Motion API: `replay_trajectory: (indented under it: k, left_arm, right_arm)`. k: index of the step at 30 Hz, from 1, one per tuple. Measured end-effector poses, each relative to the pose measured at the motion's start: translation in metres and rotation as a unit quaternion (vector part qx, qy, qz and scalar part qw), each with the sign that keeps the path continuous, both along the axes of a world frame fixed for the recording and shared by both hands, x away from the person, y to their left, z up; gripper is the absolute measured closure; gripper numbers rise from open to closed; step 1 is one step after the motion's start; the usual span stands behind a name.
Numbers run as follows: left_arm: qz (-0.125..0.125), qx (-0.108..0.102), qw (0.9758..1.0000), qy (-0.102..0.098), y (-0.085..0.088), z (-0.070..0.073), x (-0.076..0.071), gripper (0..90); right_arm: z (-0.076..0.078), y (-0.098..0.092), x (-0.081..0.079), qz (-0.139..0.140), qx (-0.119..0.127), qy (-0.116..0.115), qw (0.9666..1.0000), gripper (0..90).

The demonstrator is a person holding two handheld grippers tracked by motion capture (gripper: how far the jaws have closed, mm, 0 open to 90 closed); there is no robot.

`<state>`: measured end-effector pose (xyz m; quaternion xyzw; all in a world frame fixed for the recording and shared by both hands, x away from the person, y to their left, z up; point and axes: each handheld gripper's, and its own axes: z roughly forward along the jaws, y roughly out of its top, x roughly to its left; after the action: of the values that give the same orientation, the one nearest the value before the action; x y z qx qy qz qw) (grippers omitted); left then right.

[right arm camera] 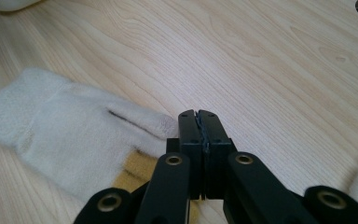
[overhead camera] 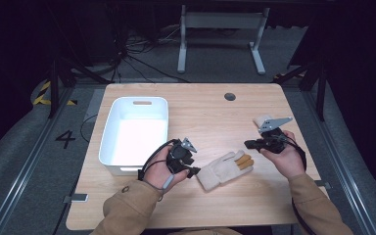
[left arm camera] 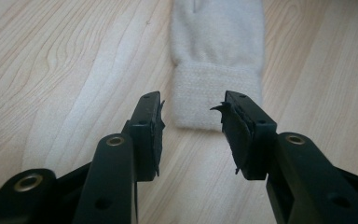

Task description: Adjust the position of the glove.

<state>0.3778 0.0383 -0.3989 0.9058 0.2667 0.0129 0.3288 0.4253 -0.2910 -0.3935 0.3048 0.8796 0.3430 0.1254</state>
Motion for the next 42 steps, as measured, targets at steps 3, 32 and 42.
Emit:
replay_trajectory:
  k: [3,32,42]
  left_arm:
    - [-0.002,-0.002,1.0000,-0.001,0.002,0.003,-0.001,58.6]
    - [-0.015,-0.006,0.9997,0.017,0.015,0.009,-0.003,55.8]
    - [-0.014,-0.005,0.9998,0.016,0.012,0.006,-0.003,54.4]
  right_arm:
    - [-0.001,0.001,0.001,0.004,0.001,0.005,1.0000,90.0]
    - [-0.039,0.031,0.031,0.026,-0.008,0.028,0.9992,88.6]
    - [-0.048,0.032,0.032,0.026,-0.027,0.045,0.9983,89.5]
